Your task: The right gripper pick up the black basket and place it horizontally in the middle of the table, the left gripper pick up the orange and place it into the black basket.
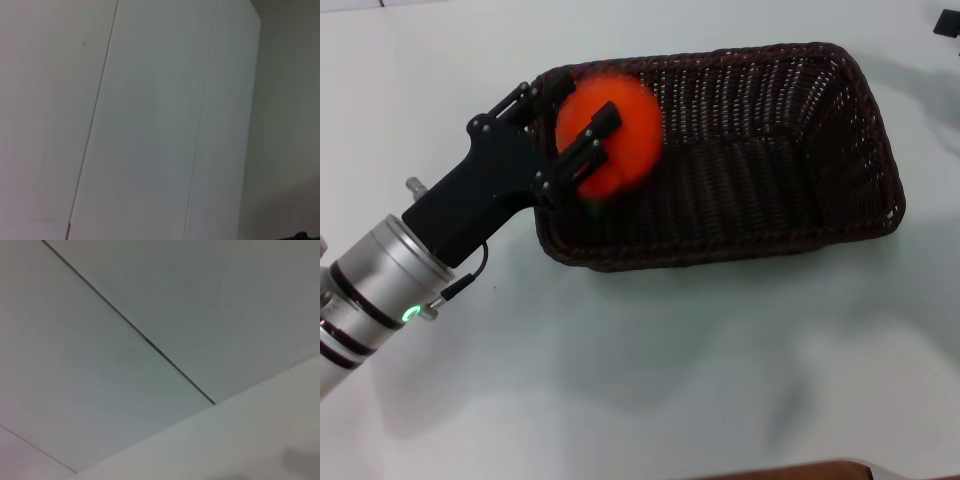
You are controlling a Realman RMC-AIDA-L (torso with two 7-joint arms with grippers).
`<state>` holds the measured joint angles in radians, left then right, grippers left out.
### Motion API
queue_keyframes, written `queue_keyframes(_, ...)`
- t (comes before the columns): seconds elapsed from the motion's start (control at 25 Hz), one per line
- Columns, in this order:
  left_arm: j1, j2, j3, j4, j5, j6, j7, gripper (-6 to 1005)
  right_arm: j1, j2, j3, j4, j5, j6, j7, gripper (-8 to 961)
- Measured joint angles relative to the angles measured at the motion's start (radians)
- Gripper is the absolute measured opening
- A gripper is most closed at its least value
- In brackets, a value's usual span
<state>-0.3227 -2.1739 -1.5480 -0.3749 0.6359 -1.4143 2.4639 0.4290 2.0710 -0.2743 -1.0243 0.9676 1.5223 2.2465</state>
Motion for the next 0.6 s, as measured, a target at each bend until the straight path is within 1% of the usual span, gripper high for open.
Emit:
queue_keyframes(0.08,0.001,0.0,-0.004,0.0,0.0,0.007,0.006,614,-0.007,0.001,0.001,0.02,0.03,-0.01,-0.033,791)
queue_keyframes(0.24,0.011,0.001,-0.021,0.003,0.0,0.031,0.025,697,-0.021,0.004,0.009,0.062,0.094,-0.025,-0.116,791)
queue_keyframes(0.32,0.022,0.001,-0.06,0.009,-0.001,0.04,0.026,739,-0.028,0.009,0.021,0.1,0.148,-0.043,-0.202,791)
queue_keyframes(0.36,0.029,0.002,-0.091,0.013,-0.001,0.043,0.027,760,-0.033,0.011,0.031,0.14,0.19,-0.056,-0.264,791)
queue_keyframes(0.4,0.038,0.0,-0.14,0.024,-0.001,0.045,0.032,781,-0.035,0.012,0.039,0.178,0.228,-0.065,-0.328,791)
queue_keyframes(0.48,0.047,-0.001,-0.257,0.056,-0.002,0.046,0.047,822,-0.039,0.011,0.06,0.268,0.304,-0.081,-0.462,791)
queue_keyframes(0.56,0.048,0.002,-0.383,0.099,-0.002,0.041,0.062,856,-0.043,0.011,0.088,0.384,0.404,-0.095,-0.647,791)
queue_keyframes(0.6,0.05,0.002,-0.426,0.11,-0.002,0.04,0.064,869,-0.045,0.012,0.105,0.45,0.455,-0.099,-0.755,791)
